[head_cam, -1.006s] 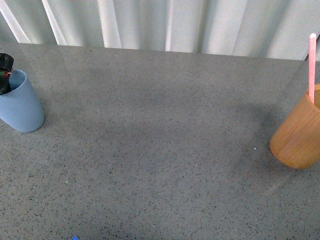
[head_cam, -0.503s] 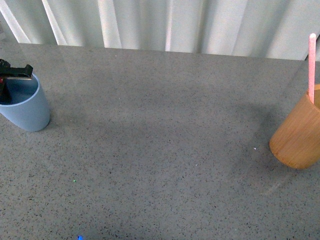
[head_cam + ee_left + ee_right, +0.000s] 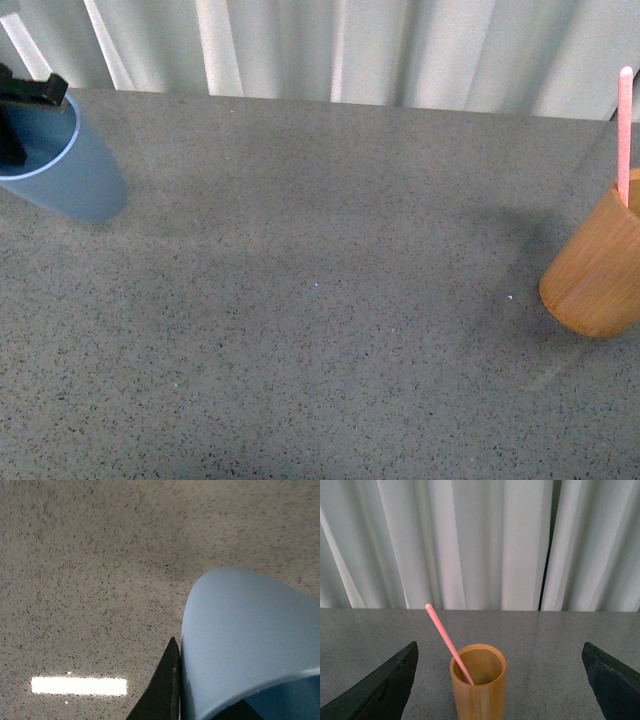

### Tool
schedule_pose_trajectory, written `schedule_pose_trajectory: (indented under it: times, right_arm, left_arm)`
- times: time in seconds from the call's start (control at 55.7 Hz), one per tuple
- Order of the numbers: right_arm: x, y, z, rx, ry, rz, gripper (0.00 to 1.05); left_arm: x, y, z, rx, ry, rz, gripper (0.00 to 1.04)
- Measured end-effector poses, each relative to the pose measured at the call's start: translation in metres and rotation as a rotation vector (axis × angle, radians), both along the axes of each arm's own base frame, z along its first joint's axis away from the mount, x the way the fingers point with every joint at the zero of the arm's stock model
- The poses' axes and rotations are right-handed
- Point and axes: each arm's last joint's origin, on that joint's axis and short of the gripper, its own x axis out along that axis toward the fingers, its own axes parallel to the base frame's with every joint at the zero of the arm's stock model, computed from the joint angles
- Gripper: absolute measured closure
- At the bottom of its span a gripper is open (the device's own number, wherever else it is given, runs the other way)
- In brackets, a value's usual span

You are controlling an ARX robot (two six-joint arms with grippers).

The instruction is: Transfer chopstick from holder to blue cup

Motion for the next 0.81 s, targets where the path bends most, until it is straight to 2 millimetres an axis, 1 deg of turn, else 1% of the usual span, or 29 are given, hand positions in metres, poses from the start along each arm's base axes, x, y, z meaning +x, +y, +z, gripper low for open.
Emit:
schedule_pose_trajectory:
  times: [0.09, 0.162, 0.18, 0.287, 0.359, 0.413, 0.449, 0.521, 0.539, 0.611, 0.664, 0.808]
  right_arm:
    - [0.000, 0.000, 0.000, 0.000, 0.000, 0.000, 0.10]
    - [0.000, 0.000, 0.000, 0.000, 0.000, 0.000, 0.10]
    - [0.000, 0.000, 0.000, 0.000, 0.000, 0.000, 0.10]
    - [0.000, 0.000, 0.000, 0.000, 0.000, 0.000, 0.10]
    - [0.000, 0.000, 0.000, 0.000, 0.000, 0.000, 0.10]
    - [0.000, 0.000, 0.000, 0.000, 0.000, 0.000, 0.10]
    - [0.000, 0.000, 0.000, 0.000, 0.000, 0.000, 0.10]
    - [0.000, 0.000, 0.000, 0.000, 0.000, 0.000, 0.10]
    - [0.000, 0.000, 0.000, 0.000, 0.000, 0.000, 0.10]
    - [0.000, 0.000, 0.000, 0.000, 0.000, 0.000, 0.10]
    - [0.000, 0.000, 0.000, 0.000, 0.000, 0.000, 0.10]
    - [0.000, 0.000, 0.000, 0.000, 0.000, 0.000, 0.10]
  left_arm:
    - [-0.005, -0.013, 0.010, 0.007, -0.015, -0.044, 1.01]
    - [-0.010, -0.030, 0.017, 0.006, -0.022, -0.093, 1.01]
    - [-0.012, -0.039, 0.019, 0.008, -0.023, -0.119, 1.01]
    - [-0.017, -0.066, 0.023, 0.009, -0.024, -0.190, 1.01]
    - [-0.021, -0.088, 0.024, 0.009, -0.027, -0.239, 1.01]
    - [-0.025, -0.106, 0.023, 0.009, -0.027, -0.279, 1.01]
    - [-0.026, -0.114, 0.023, 0.008, -0.026, -0.293, 1.01]
    - [-0.029, -0.134, 0.020, 0.004, -0.022, -0.332, 1.01]
    - [-0.030, -0.141, 0.019, 0.004, -0.020, -0.343, 1.01]
    - [-0.032, -0.156, 0.015, 0.006, -0.015, -0.368, 1.01]
    - [-0.034, -0.172, 0.008, 0.006, -0.001, -0.394, 1.01]
    - [-0.037, -0.193, -0.006, 0.017, 0.029, -0.424, 1.01]
